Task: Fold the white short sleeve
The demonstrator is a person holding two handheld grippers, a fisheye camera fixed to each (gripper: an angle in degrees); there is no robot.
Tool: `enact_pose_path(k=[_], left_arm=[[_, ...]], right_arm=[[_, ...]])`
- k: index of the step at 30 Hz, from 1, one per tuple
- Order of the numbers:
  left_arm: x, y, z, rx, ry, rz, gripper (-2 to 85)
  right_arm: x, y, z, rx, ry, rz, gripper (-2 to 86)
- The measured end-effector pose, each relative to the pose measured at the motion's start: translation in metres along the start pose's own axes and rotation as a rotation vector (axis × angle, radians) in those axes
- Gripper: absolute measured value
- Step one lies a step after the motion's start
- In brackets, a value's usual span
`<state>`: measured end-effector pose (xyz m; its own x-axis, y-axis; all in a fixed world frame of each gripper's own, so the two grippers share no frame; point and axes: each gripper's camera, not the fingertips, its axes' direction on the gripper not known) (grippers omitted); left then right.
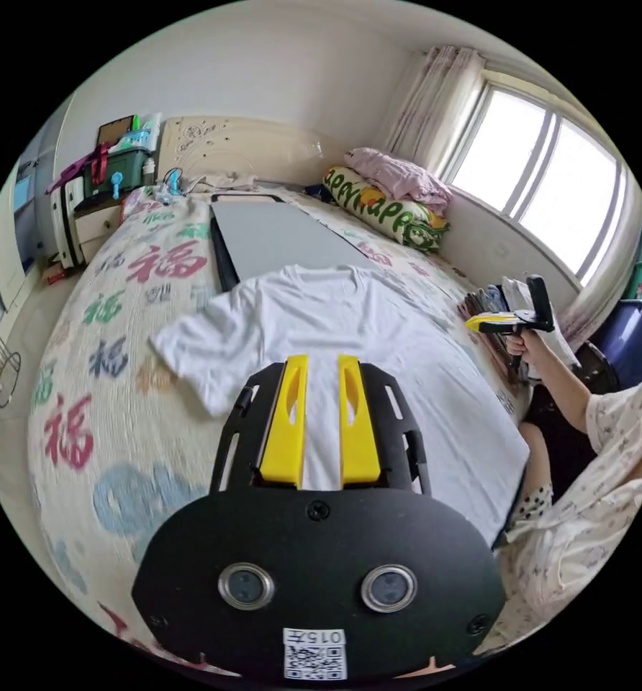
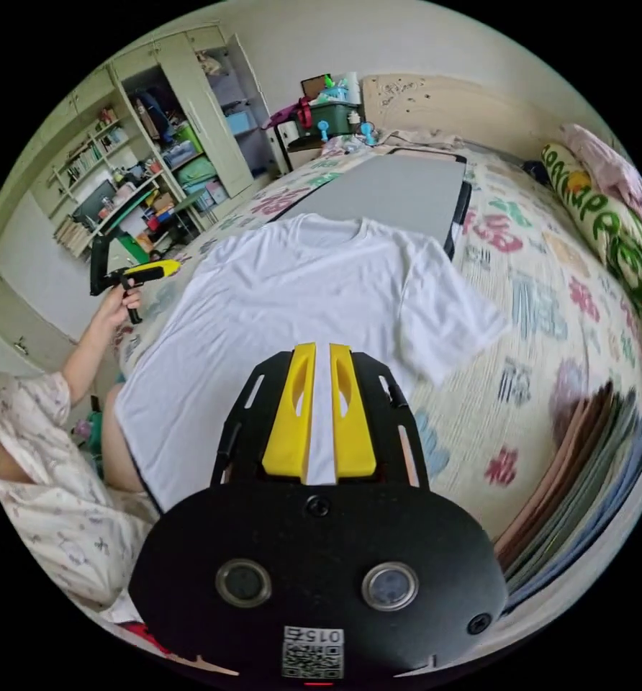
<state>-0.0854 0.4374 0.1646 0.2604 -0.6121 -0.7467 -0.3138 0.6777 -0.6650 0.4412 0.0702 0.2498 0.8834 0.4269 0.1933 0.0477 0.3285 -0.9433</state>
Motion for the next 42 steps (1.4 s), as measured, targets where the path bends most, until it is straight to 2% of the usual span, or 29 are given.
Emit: enact_pose_path(k=[3, 5, 9, 11, 18, 25, 34, 39, 42], left_arm=[[0.013, 0.109, -0.047, -0.036, 0.046, -0.149, 9.4], [0.024, 0.186, -0.071, -0.083, 0.015, -0.269, 10.7], [0.035, 0.263, -0.091, -0.099, -0.012, -0.387, 12.4], [0.034, 0.284, -0.092, -0.11, 0.02, -0.409, 11.8], [0.014, 0.288, -0.082, -0.188, 0.099, -0.411, 6.3], [0.003, 0.288, -0.098, -0.144, 0.12, -0.461, 2.3], [0.027, 0.263, -0.119, -0.163, 0.036, -0.387, -0.3], [0.036, 0.226, -0.123, -0.212, -0.036, -0.332, 4.0], [0.037, 0.187, -0.145, -0.148, -0.06, -0.247, 6.0]], right_arm=[[-0.006, 0.098, -0.038, -0.012, -0.047, 0.129, 4.4], [-0.01, 0.16, -0.053, -0.044, -0.047, 0.244, 5.9], [-0.009, 0.218, -0.067, -0.048, -0.064, 0.387, 7.7], [-0.006, 0.234, -0.075, -0.022, -0.144, 0.432, 7.7], [-0.004, 0.238, -0.086, -0.042, -0.199, 0.431, 4.0], [-0.001, 0.262, -0.107, 0.08, -0.271, 0.471, -0.2], [-0.03, 0.276, -0.107, 0.008, -0.072, 0.387, -0.5], [-0.041, 0.281, -0.098, 0.007, -0.014, 0.342, -0.4], [-0.038, 0.278, -0.111, 0.054, 0.061, 0.285, -0.1]])
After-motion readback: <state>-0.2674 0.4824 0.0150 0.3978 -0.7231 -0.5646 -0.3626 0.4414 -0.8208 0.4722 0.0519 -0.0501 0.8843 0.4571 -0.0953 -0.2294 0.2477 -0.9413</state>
